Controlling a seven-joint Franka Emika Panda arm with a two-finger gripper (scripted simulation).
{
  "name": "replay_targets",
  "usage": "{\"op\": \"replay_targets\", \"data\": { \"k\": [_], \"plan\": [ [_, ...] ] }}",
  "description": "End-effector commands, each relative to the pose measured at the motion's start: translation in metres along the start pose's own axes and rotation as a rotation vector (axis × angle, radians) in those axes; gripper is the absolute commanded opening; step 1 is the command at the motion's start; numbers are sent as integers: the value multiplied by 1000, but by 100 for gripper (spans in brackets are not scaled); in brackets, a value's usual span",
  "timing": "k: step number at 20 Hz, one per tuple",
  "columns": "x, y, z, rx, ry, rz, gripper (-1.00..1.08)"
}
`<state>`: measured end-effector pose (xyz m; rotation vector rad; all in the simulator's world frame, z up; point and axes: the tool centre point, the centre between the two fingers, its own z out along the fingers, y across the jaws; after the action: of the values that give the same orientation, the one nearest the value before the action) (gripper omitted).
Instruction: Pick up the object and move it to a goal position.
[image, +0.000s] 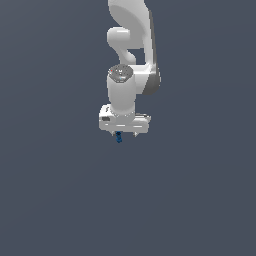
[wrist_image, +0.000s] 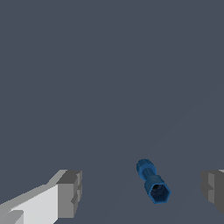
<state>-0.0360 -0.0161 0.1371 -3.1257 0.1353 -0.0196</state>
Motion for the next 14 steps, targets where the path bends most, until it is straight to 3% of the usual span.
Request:
{"op": "replay_targets", "data": {
  "k": [1,14],
  "plan": [
    [-13,11,13,-4,-3,39,100],
    [-52,38,43,-14,-11,140,100]
  ]
}}
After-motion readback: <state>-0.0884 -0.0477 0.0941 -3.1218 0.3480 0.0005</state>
